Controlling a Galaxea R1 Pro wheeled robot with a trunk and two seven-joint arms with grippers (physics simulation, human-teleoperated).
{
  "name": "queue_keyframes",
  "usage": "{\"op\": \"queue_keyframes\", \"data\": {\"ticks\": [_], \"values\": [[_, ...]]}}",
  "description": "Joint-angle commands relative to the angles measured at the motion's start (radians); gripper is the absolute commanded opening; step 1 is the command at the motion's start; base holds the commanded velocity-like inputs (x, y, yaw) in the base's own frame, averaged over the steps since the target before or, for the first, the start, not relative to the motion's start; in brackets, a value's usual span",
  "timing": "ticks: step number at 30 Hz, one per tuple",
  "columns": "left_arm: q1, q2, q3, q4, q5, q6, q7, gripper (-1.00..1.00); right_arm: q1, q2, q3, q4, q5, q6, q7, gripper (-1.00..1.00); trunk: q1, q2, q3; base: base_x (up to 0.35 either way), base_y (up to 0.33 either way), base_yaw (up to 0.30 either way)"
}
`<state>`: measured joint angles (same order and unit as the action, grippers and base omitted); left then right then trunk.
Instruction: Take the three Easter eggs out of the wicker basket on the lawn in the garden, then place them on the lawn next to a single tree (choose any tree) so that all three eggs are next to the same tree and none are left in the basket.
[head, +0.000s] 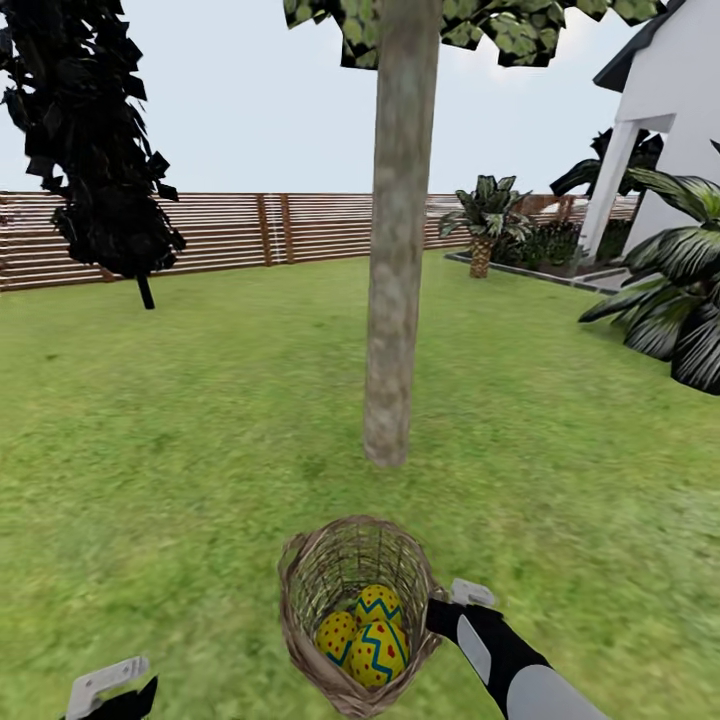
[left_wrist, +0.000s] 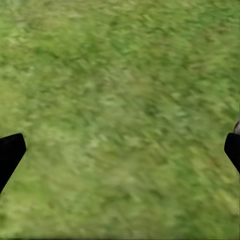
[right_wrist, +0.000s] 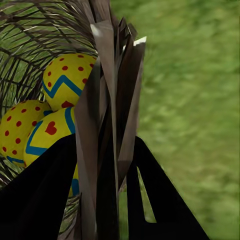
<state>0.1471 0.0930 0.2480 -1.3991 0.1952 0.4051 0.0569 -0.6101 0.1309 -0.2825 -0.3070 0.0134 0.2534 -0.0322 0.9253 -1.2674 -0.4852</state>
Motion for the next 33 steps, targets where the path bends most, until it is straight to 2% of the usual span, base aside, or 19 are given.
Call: {"op": "queue_keyframes", "data": {"ticks": [1, 11, 25, 28, 33], "values": [[0.000, 0.001, -0.001, -0.001, 0.010, 0.004, 0.006, 1.00, 0.000, 0.003, -0.004, -0.003, -0.004, 0.006, -0.002, -1.00, 0.000, -0.001, -0.001, 0.000, 0.234, 0.289], [0.000, 0.001, -0.001, -0.001, 0.010, 0.005, 0.004, 1.00, 0.000, 0.006, -0.004, -0.003, -0.004, 0.006, -0.002, -1.00, 0.000, -0.001, -0.001, 0.040, 0.256, 0.289], [0.000, 0.002, 0.000, 0.000, 0.011, 0.006, 0.001, 1.00, 0.000, 0.007, -0.004, -0.003, -0.004, 0.006, 0.000, -1.00, 0.000, -0.001, -0.001, 0.213, 0.234, 0.289], [0.000, 0.004, 0.001, 0.000, 0.044, 0.005, 0.001, 1.00, 0.000, 0.007, -0.004, -0.003, -0.004, 0.006, 0.001, -1.00, 0.000, -0.001, -0.001, 0.183, 0.258, 0.251], [0.000, 0.005, -0.001, 0.000, 0.061, 0.005, 0.001, 1.00, 0.000, 0.007, -0.004, -0.003, -0.004, 0.006, 0.002, -1.00, 0.000, -0.001, -0.001, 0.157, 0.271, 0.055]]}}
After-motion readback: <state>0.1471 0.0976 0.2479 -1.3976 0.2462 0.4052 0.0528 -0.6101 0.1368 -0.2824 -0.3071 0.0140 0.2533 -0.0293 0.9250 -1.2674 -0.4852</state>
